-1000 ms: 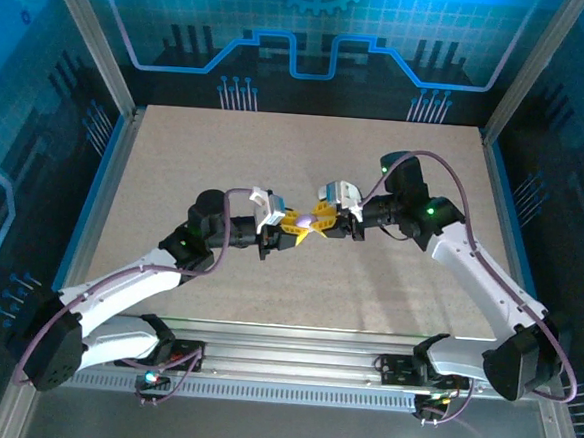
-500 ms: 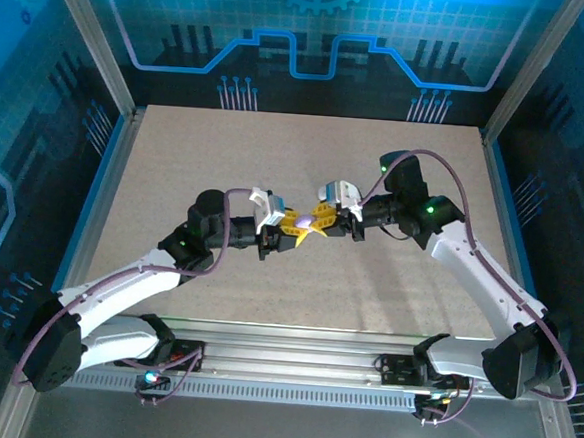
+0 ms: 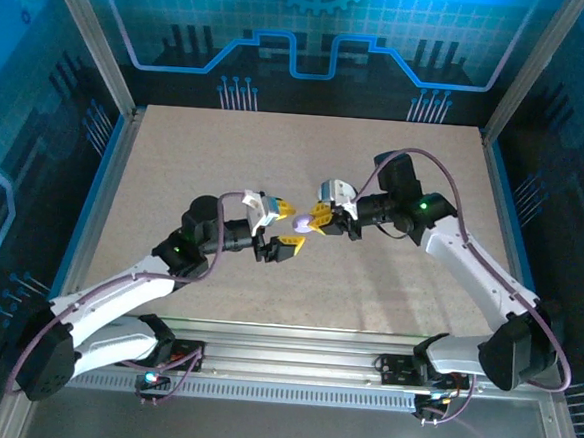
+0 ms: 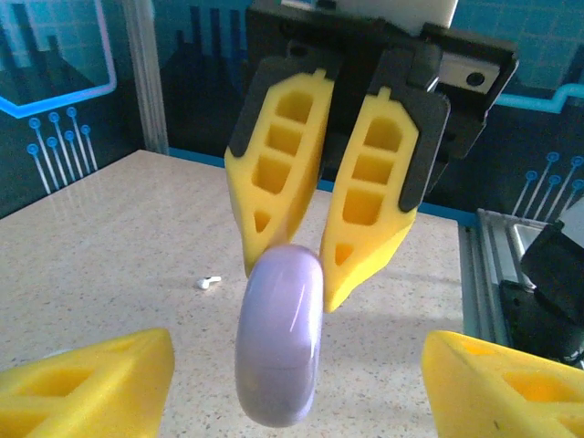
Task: Insert wireless bluetooth earbuds into charging case
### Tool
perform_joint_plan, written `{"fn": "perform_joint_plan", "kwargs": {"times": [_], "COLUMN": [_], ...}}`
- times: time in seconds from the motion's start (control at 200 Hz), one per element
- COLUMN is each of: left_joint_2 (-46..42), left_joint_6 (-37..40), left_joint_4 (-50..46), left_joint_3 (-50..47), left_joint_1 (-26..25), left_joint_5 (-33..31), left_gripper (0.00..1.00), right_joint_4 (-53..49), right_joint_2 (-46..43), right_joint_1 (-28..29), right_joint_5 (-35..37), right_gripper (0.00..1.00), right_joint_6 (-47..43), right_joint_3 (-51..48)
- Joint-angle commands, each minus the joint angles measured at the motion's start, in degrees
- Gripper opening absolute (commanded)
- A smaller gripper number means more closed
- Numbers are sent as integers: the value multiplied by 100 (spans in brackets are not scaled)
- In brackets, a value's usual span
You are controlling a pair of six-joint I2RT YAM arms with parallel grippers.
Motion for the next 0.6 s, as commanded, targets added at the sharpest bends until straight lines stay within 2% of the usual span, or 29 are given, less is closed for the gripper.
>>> {"fn": "perform_joint_plan", "kwargs": {"times": [0.0, 0.21, 0.595], "left_joint_2": [-301, -898, -1949], "left_joint_6": [7, -302, -886], "left_joint_4": [-69, -381, -2224], "left_joint_3": [-230, -551, -504], "left_joint_1": [-22, -28, -22], "left_joint_5": [-593, -1824, -4694], "left_gripper": [77, 83, 89], "right_joint_4": [-53, -252, -684], "right_joint_2": [195, 907, 2487], "right_joint_1": [18, 103, 413], "right_joint_5": [92, 738, 1667], "right_gripper": [10, 10, 10], "right_joint_6": [127, 721, 2116], "right_joint_3": [-5, 385, 1534]}}
